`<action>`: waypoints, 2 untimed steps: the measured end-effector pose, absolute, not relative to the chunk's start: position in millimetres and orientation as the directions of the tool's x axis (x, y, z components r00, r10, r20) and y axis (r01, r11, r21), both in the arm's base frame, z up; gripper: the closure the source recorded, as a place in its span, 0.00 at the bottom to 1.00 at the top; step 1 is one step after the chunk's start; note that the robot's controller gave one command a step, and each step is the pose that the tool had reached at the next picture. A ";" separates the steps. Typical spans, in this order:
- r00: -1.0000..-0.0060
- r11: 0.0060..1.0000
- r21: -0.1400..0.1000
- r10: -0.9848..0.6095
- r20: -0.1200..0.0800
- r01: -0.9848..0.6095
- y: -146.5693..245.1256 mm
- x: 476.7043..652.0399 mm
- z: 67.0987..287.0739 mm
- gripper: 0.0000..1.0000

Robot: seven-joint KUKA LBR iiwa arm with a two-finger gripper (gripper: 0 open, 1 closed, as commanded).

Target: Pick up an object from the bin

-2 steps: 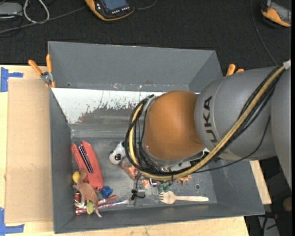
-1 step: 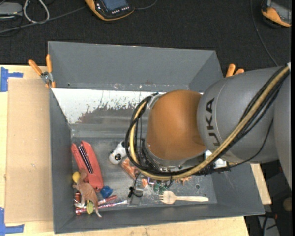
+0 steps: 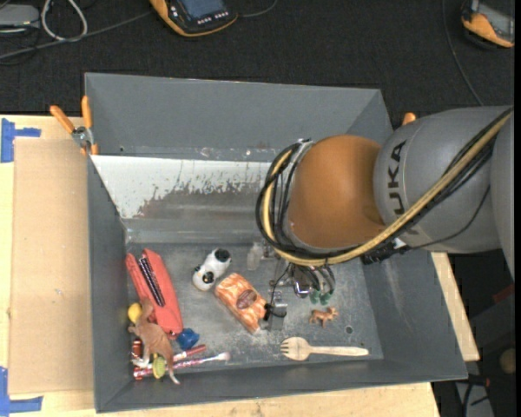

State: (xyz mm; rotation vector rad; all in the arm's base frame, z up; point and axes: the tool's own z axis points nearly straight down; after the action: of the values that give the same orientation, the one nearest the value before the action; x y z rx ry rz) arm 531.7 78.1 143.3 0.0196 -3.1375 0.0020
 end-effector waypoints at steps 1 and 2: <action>-0.995 0.995 -0.001 0.096 0.011 0.096 74.9 548.9 103.8 0.00; -0.988 0.988 -0.001 -0.157 0.004 -0.157 71.7 574.1 83.7 0.00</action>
Offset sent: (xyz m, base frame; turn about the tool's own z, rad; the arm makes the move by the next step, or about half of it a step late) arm 0.0545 -0.0117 -0.0693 -0.2017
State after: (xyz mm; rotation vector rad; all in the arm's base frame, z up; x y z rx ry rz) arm 574.1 71.7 83.7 0.2472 -3.1275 0.0018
